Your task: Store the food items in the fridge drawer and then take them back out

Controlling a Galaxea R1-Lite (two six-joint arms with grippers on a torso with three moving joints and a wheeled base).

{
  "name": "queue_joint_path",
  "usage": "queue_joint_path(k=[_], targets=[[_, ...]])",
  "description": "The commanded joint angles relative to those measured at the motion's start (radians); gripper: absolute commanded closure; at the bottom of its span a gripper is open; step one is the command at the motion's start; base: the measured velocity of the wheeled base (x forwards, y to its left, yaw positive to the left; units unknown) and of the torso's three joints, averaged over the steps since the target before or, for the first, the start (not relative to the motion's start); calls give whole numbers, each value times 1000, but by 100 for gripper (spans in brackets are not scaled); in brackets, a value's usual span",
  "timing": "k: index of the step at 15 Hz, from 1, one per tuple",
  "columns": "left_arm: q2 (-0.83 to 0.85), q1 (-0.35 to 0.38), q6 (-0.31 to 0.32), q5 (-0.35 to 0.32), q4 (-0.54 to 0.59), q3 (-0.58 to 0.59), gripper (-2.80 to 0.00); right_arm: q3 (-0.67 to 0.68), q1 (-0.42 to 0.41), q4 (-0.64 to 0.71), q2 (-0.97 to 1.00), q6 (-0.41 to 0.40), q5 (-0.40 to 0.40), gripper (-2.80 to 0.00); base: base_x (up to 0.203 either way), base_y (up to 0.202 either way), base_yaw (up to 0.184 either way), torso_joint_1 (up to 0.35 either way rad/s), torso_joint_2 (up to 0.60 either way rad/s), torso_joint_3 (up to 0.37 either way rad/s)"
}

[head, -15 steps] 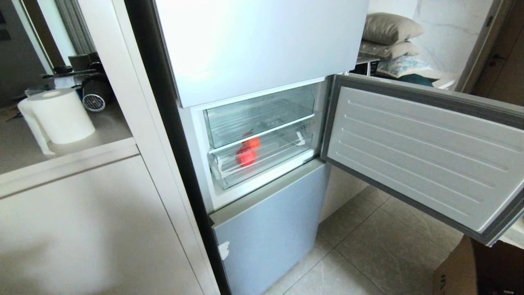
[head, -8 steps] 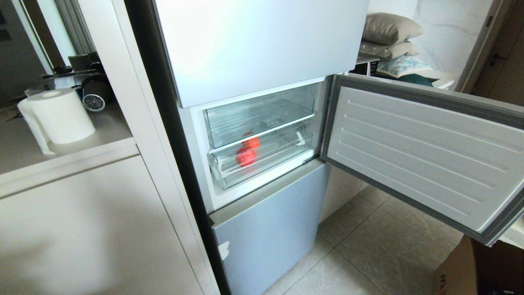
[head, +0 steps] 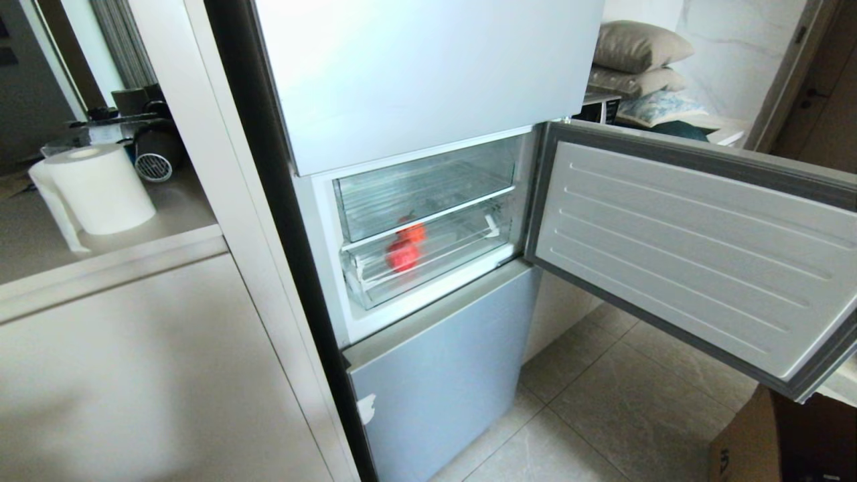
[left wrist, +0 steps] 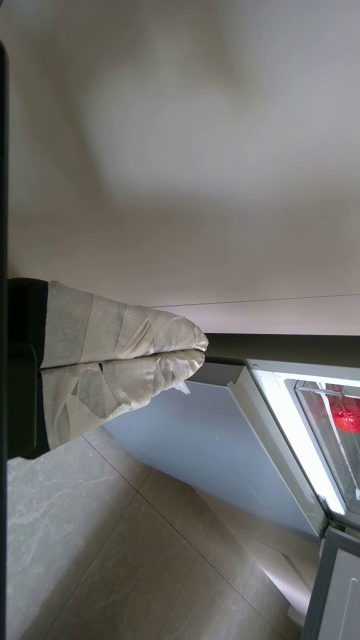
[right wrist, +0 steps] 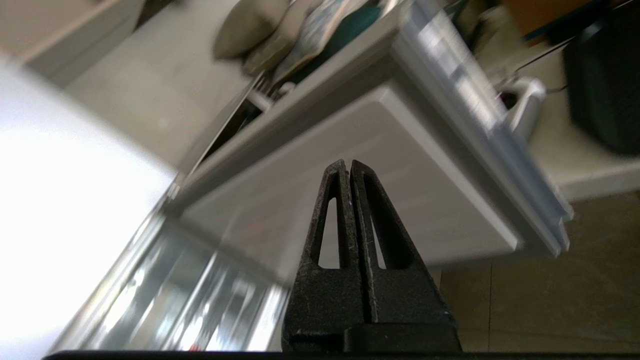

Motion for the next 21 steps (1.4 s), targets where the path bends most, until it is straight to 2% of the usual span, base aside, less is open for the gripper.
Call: queue_joint_path(k=[1,5,6,8,11,13,14,16,19,21], targets=[[2,0,0,0,0,0,0,-33,-238,-189,376,55,139,0,0,0,0,0,0,0],[2,0,0,1,0,0,0,-157,-456,-372,669,120,272,0,0,0,0,0,0,0],[2,0,0,0,0,0,0,-213,-513,-394,714,138,333,0,0,0,0,0,0,0],[2,0,0,0,0,0,0,-300,-576,-408,780,209,424,0,0,0,0,0,0,0],[2,0,0,0,0,0,0,-375,-587,-410,883,232,451,0,0,0,0,0,0,0],[2,0,0,1,0,0,0,-471,-582,-410,992,257,465,0,0,0,0,0,0,0],[2,0,0,1,0,0,0,-527,-579,-409,1043,284,491,0,0,0,0,0,0,0],[2,0,0,0,0,0,0,-616,-558,-390,1114,357,625,0,0,0,0,0,0,0],[2,0,0,0,0,0,0,-726,-503,-345,1197,421,698,0,0,0,0,0,0,0],[2,0,0,0,0,0,0,-743,-451,-315,1210,442,745,0,0,0,0,0,0,0]])
